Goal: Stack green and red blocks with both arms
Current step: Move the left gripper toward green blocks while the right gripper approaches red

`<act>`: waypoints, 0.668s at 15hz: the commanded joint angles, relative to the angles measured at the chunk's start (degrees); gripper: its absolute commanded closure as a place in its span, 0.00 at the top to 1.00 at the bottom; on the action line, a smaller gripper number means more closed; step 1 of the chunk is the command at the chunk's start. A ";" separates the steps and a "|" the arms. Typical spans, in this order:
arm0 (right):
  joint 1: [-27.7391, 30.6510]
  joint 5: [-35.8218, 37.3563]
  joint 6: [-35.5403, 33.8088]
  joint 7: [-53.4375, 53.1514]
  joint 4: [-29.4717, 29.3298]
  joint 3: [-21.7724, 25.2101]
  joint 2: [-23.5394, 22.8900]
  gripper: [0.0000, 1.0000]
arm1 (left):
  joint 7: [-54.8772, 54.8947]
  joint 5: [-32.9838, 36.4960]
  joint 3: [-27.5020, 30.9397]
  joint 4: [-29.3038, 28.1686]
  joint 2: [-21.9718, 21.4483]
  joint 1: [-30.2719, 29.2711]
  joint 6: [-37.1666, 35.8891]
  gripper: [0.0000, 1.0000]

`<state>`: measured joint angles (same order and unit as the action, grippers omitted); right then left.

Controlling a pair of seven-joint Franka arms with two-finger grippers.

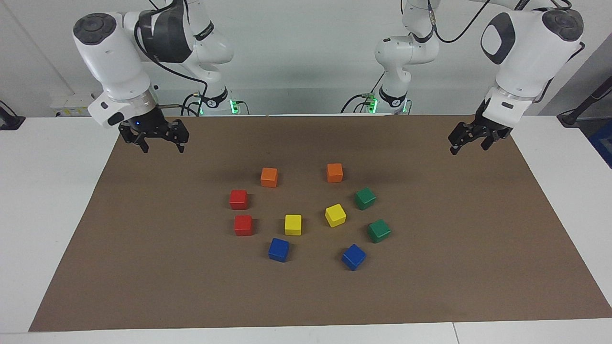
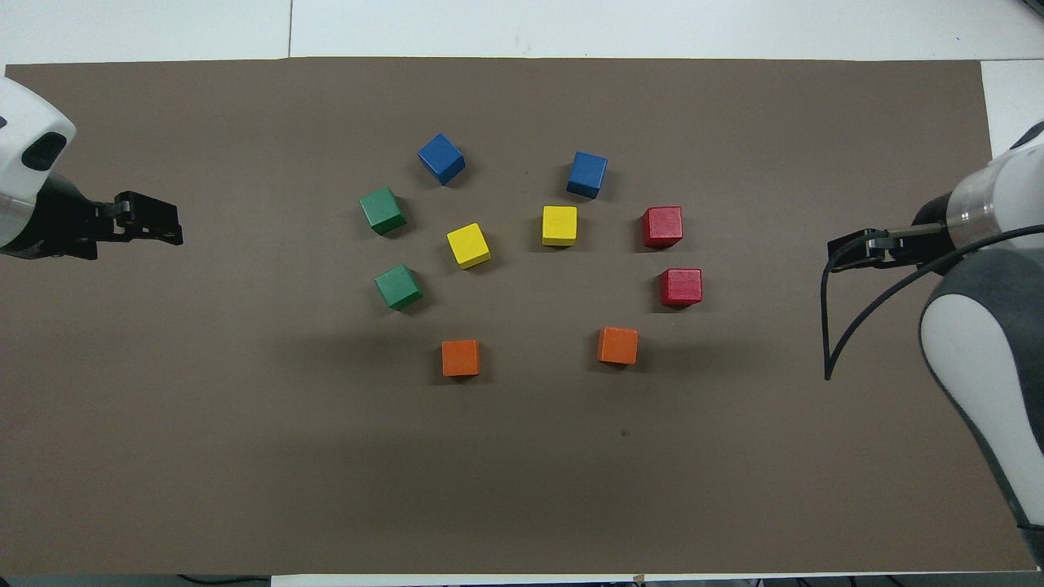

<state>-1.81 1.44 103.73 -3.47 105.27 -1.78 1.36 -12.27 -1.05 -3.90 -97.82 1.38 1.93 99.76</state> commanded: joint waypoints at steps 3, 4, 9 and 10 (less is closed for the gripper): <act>-2.49 -0.38 7.26 -4.17 4.33 -0.15 -1.35 1.00 | -16.81 0.17 0.39 -1.23 4.33 6.94 4.65 1.00; -3.02 -0.38 7.88 -5.13 4.33 -0.15 -2.14 1.00 | -18.39 -0.18 0.30 -1.32 5.21 7.20 4.74 1.00; -6.18 -0.47 13.06 -6.72 3.81 -0.15 -7.58 1.00 | -33.06 -0.44 0.56 -1.41 11.44 13.78 11.67 1.00; -6.71 -0.47 13.77 -6.81 3.72 -0.15 -8.55 1.00 | -33.87 -0.36 0.48 -1.93 11.72 14.06 12.99 1.00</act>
<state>-7.83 1.42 115.69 -9.24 109.28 -1.85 -5.22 -42.14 -1.29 -4.29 -99.13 11.68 13.54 109.87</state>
